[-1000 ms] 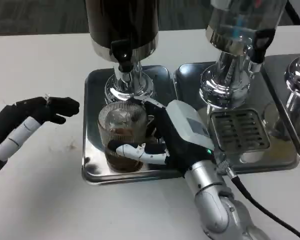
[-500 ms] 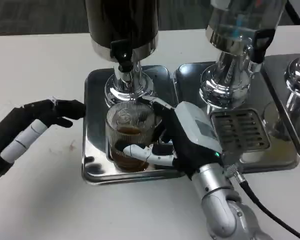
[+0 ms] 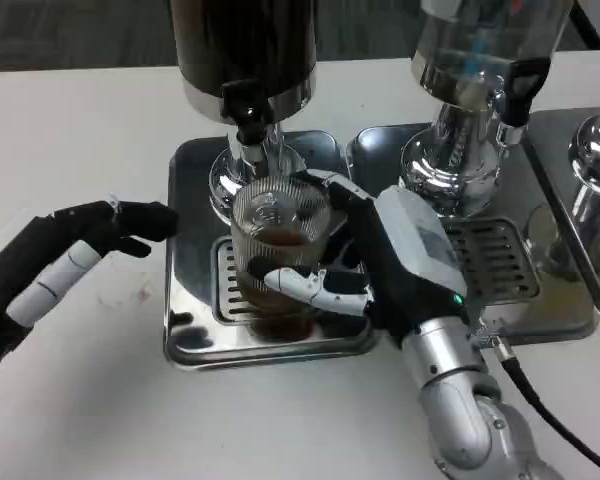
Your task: Grasp the cup under the faucet to collect the drink, then remove the cup.
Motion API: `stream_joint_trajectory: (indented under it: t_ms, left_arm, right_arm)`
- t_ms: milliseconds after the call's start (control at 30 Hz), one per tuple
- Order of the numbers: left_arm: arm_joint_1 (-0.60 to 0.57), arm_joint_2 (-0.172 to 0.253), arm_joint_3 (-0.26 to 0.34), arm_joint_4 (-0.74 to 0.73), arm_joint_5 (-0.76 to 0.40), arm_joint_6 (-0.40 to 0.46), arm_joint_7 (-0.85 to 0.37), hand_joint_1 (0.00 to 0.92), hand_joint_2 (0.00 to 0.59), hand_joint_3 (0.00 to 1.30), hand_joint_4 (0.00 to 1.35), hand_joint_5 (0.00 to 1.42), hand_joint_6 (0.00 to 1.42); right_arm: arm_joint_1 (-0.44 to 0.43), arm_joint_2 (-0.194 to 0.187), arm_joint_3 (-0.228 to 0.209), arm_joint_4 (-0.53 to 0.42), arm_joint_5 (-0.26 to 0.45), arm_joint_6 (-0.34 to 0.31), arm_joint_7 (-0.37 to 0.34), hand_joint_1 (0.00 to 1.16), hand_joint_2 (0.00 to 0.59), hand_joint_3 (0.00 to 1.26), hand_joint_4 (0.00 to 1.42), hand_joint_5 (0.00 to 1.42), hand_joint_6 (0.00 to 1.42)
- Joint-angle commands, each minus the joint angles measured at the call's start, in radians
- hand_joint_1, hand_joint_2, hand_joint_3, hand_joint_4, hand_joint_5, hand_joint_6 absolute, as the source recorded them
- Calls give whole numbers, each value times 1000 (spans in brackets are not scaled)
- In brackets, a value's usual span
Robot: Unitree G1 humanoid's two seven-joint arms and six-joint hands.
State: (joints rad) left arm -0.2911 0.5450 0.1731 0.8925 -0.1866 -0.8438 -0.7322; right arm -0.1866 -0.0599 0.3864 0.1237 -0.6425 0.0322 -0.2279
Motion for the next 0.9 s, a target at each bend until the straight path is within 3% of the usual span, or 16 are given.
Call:
stream_joint_trajectory:
  t_ms: [33, 633, 767, 900]
  left_arm:
    - [-16, -7, -11, -4, 6, -18, -14, 0, 140, 428, 373, 322, 391]
    - [-6, 1, -11, -60, -11, -55, -47, 0, 139, 387, 319, 305, 380]
    - [10, 17, -14, -87, 0, -89, -47, 0, 137, 351, 250, 262, 358]
    - [37, 63, -19, -124, 50, -191, -27, 0, 137, 259, 147, 179, 291]
  right_arm:
    - [14, -9, -24, -60, 4, -12, -16, 608, 275, 382, 601, 720, 807]
    - [85, -41, -50, -165, -4, 29, 20, 611, 275, 403, 619, 754, 835]
    - [100, -47, -58, -189, -2, 32, 28, 611, 275, 406, 619, 764, 837]
    - [124, -55, -64, -228, -2, 37, 34, 611, 275, 406, 619, 766, 849]
